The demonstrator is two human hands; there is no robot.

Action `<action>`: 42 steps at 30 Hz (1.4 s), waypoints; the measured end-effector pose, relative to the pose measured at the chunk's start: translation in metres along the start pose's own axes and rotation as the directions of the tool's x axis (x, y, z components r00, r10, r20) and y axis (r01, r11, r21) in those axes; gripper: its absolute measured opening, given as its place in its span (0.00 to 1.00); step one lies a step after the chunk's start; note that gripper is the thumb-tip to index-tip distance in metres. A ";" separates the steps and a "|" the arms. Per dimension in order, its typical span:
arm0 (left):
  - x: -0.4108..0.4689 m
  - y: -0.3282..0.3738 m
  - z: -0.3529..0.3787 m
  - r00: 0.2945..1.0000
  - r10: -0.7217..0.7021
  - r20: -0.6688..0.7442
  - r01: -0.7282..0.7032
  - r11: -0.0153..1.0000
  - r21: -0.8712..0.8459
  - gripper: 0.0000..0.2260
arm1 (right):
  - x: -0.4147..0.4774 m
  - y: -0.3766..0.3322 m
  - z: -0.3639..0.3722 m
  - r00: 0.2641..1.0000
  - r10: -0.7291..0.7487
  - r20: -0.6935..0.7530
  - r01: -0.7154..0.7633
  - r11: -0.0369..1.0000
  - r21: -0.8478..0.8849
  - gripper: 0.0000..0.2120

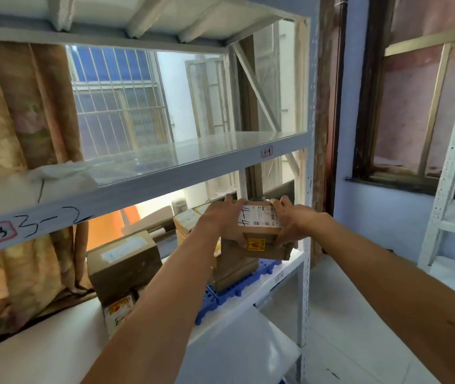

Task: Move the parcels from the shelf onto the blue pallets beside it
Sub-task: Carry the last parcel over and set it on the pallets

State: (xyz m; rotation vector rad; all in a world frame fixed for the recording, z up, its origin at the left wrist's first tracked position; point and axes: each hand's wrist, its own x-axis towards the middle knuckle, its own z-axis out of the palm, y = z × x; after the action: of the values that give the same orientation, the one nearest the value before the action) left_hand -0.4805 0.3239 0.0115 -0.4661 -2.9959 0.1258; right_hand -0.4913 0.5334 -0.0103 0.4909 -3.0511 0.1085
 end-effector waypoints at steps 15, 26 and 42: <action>0.014 -0.018 -0.009 0.940 -0.326 -0.098 0.333 0.942 0.054 0.58 | 0.084 -0.001 -0.016 0.928 -0.359 -0.101 0.356 0.933 -0.048 0.60; -0.048 -0.061 -0.012 0.852 -0.500 -0.156 0.518 0.847 0.117 0.59 | 0.098 -0.076 -0.002 0.793 -0.557 -0.247 0.578 0.816 0.018 0.62; -0.147 -0.139 0.033 0.740 -0.670 -0.062 0.672 0.734 0.095 0.58 | 0.084 -0.208 0.035 0.752 -0.642 -0.146 0.654 0.756 0.044 0.61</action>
State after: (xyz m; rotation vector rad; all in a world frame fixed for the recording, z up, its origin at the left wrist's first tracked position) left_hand -0.3869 0.1451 -0.0208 0.6407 -2.8934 0.2162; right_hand -0.5069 0.3073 -0.0272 1.4565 -2.5724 0.2358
